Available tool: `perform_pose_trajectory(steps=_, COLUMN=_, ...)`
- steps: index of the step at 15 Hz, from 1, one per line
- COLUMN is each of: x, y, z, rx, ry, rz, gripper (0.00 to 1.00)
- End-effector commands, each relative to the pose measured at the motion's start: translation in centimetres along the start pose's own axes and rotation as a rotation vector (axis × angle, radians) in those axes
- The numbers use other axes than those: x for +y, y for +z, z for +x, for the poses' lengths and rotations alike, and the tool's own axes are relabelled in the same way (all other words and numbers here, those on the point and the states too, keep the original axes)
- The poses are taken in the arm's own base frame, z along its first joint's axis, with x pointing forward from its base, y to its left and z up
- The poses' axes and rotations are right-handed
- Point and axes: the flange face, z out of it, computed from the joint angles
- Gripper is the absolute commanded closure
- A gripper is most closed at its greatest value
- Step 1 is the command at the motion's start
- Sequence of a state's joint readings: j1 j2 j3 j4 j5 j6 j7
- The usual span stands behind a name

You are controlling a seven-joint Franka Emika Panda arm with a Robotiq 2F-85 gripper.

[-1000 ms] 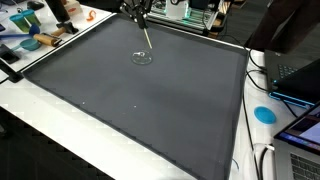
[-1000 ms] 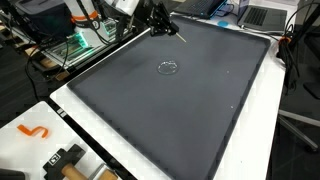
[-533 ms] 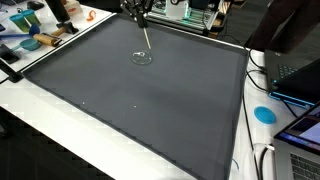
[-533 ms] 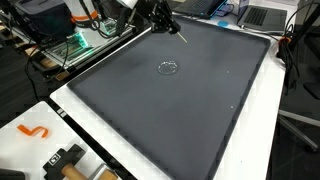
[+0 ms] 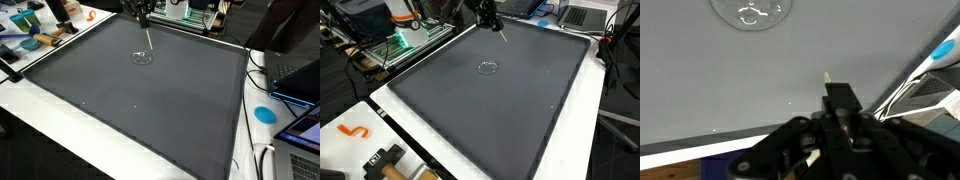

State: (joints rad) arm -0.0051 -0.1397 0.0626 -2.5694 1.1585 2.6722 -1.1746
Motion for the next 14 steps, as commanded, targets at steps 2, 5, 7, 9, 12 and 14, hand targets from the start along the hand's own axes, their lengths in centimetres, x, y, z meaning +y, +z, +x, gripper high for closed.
perform_pose_trajectory(steps=2, x=-1.0, y=-0.2, z=2.0, rx=-0.073, ry=0.002, rz=-0.055, gripper=0.97)
perform_pose_trajectory(steps=5, x=-1.4, y=-0.6, z=3.5, rx=-0.118, ry=0.005, rz=-0.095, gripper=0.97)
perform_pose_trajectory(steps=7, x=-1.7, y=-0.9, z=4.4, rx=-0.14, ry=0.01, rz=-0.123, gripper=0.97)
perform_pose_trajectory(steps=9, x=-2.1, y=-1.2, z=5.3, rx=-0.159, ry=0.013, rz=-0.154, gripper=0.97)
perform_pose_trajectory(steps=12, x=-2.9, y=-1.4, z=6.5, rx=-0.192, ry=0.018, rz=-0.216, gripper=0.97)
perform_pose_trajectory(steps=14, x=-3.6, y=-1.5, z=7.4, rx=-0.219, ry=0.016, rz=-0.249, gripper=0.97)
